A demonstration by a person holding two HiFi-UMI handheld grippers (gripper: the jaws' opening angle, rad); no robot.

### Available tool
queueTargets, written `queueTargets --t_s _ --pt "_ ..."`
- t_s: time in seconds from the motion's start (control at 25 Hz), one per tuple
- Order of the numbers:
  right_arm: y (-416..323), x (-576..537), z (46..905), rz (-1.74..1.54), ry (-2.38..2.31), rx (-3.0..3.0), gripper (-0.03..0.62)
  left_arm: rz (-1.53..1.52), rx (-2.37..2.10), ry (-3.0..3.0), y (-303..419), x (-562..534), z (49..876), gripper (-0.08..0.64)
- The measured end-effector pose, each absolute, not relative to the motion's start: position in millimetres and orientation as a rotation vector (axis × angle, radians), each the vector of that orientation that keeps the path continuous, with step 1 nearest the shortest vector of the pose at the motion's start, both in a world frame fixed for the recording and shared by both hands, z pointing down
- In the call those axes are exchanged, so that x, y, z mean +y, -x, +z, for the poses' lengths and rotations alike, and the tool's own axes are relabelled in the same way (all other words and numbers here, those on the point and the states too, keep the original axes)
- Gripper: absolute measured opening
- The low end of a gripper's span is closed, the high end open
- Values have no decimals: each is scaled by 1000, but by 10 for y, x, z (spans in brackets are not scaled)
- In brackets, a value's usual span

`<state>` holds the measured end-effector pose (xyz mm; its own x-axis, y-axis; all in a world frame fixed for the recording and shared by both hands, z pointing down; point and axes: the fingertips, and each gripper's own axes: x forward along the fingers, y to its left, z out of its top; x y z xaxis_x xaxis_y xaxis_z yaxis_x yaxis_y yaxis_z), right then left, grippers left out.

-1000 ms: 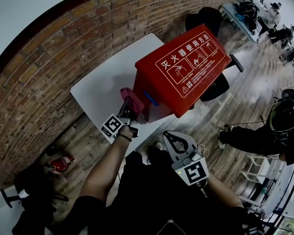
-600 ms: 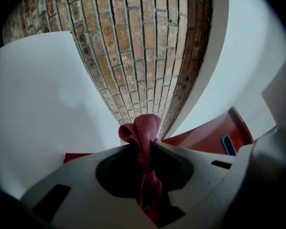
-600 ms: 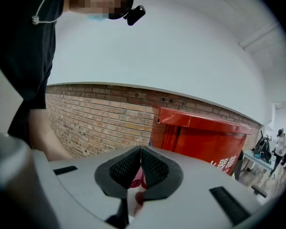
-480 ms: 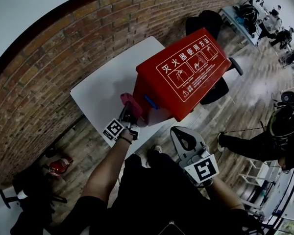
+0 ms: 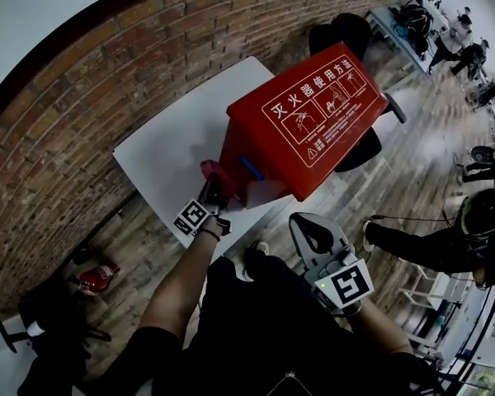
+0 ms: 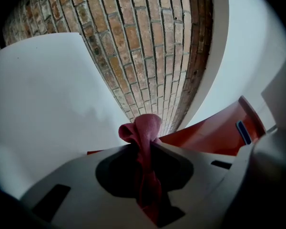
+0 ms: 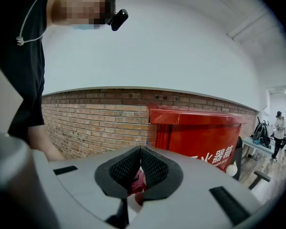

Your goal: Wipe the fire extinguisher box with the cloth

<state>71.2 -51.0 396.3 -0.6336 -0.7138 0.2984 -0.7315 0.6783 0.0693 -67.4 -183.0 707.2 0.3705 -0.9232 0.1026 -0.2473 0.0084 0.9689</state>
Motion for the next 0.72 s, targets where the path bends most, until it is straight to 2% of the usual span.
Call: queueTargets --t_s 0.72 --pt "-848 -429 4141 133 -1204 -2507 20 -530 -1232 -1467 694 -1745 7722 123"
